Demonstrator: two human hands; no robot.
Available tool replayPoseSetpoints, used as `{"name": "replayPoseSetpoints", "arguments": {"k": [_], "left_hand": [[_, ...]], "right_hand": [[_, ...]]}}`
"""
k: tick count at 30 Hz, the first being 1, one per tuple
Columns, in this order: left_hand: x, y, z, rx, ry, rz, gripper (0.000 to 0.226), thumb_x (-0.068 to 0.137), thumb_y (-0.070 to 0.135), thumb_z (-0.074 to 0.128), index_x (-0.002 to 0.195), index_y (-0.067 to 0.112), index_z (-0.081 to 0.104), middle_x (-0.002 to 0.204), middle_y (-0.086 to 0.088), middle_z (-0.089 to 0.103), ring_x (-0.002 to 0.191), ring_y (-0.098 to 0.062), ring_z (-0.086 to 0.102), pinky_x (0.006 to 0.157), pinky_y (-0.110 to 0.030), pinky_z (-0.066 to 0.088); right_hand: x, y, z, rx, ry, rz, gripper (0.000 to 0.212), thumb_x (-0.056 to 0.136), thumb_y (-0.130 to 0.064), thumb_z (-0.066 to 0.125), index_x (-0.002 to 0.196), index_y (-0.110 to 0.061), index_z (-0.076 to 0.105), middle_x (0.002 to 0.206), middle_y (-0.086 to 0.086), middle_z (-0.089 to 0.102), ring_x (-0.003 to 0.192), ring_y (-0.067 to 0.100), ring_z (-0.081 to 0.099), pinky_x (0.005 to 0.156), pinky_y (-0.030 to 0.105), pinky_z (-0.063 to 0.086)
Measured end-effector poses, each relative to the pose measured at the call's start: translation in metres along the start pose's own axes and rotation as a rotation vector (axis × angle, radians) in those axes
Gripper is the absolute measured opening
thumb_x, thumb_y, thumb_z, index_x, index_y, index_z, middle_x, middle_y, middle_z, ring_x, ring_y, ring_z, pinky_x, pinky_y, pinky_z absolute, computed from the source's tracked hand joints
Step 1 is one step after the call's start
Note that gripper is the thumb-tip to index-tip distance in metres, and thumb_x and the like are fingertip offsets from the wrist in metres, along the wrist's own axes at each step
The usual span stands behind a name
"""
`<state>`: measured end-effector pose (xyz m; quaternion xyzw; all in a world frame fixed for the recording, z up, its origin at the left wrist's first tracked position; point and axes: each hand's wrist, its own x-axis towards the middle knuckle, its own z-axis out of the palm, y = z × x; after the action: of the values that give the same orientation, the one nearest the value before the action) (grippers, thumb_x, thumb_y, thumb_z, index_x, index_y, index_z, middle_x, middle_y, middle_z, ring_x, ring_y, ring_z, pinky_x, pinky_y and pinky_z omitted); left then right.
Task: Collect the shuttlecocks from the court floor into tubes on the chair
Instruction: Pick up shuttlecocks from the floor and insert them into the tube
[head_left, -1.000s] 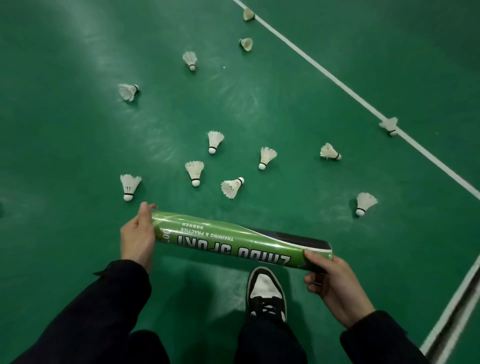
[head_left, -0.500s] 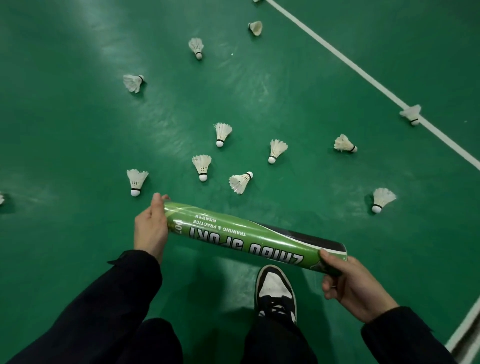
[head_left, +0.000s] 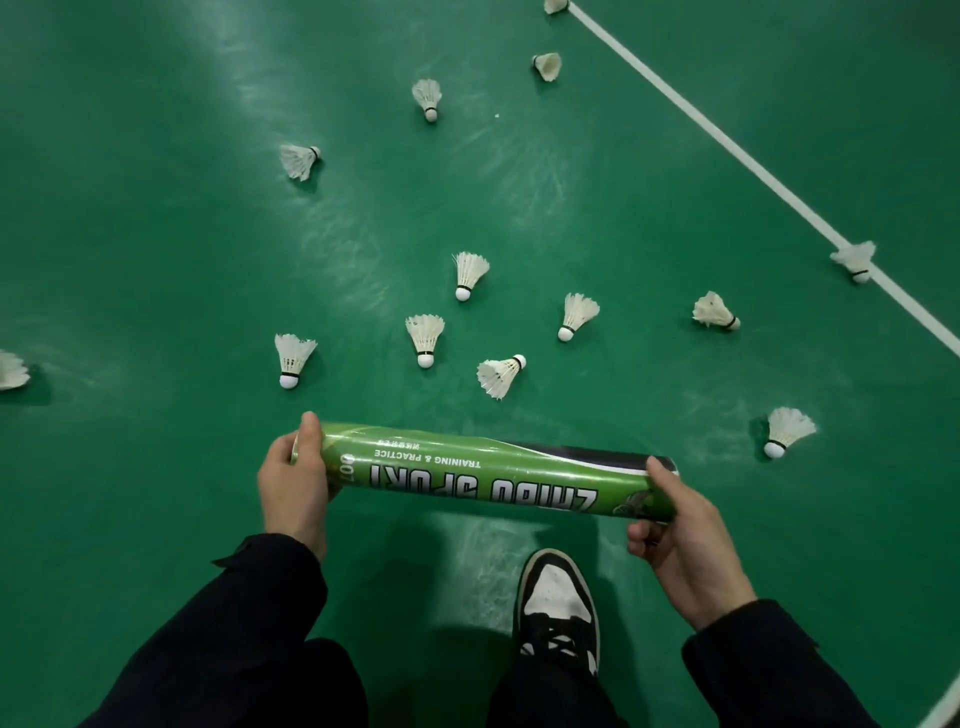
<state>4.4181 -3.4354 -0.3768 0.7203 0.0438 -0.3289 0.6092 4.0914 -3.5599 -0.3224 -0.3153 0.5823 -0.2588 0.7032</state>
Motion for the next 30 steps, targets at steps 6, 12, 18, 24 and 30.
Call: {"name": "replayPoseSetpoints", "arguments": {"k": [6,12,18,24,30], "left_hand": [[0.032,0.017,-0.007,-0.418,-0.093,-0.031,0.075,0.089,0.046,0.076,0.147,0.008,0.047,0.124,-0.009,0.064,0.1,-0.017,0.066,0.085,-0.033,0.061],[0.033,0.006,0.057,-0.441,-0.205,-0.193,0.041,0.088,0.029,0.074,0.123,0.015,0.059,0.108,-0.008,0.073,0.102,-0.024,0.072,0.08,-0.043,0.063],[0.057,0.003,0.046,-0.553,0.121,-0.109,0.06,0.086,0.041,0.075,0.131,0.007,0.055,0.118,-0.008,0.072,0.114,-0.026,0.068,0.075,-0.038,0.063],[0.047,0.0,0.037,-0.46,0.14,-0.155,0.063,0.087,0.043,0.072,0.136,0.006,0.056,0.135,-0.015,0.066,0.125,-0.029,0.063,0.094,-0.044,0.056],[0.038,0.006,0.062,-0.412,0.164,-0.15,0.051,0.095,0.036,0.069,0.136,0.008,0.057,0.128,-0.013,0.07,0.117,-0.028,0.068,0.082,-0.042,0.064]], "right_hand": [[0.062,-0.014,0.03,-0.077,-0.248,0.119,0.056,0.082,-0.043,0.079,0.116,0.0,0.066,0.088,0.009,0.069,0.043,0.015,0.057,0.041,0.025,0.05],[0.113,-0.014,0.102,-0.115,-0.433,0.12,0.05,0.092,-0.044,0.059,0.121,-0.003,0.063,0.104,0.009,0.077,0.053,0.019,0.065,0.048,0.029,0.053],[0.199,-0.008,0.112,-0.43,-0.022,-0.214,0.02,0.099,-0.033,0.063,0.119,-0.028,0.064,0.131,0.006,0.064,0.085,0.014,0.066,0.076,0.032,0.056],[0.247,0.025,0.114,-1.283,-0.242,-0.537,0.05,0.1,-0.035,0.062,0.148,-0.033,0.049,0.167,-0.001,0.025,0.131,0.021,0.054,0.106,0.04,0.045],[0.21,-0.009,0.104,-0.077,0.043,-0.334,0.022,0.104,-0.014,0.055,0.092,-0.023,0.071,0.085,-0.01,0.073,0.074,0.014,0.067,0.066,0.027,0.055]]}}
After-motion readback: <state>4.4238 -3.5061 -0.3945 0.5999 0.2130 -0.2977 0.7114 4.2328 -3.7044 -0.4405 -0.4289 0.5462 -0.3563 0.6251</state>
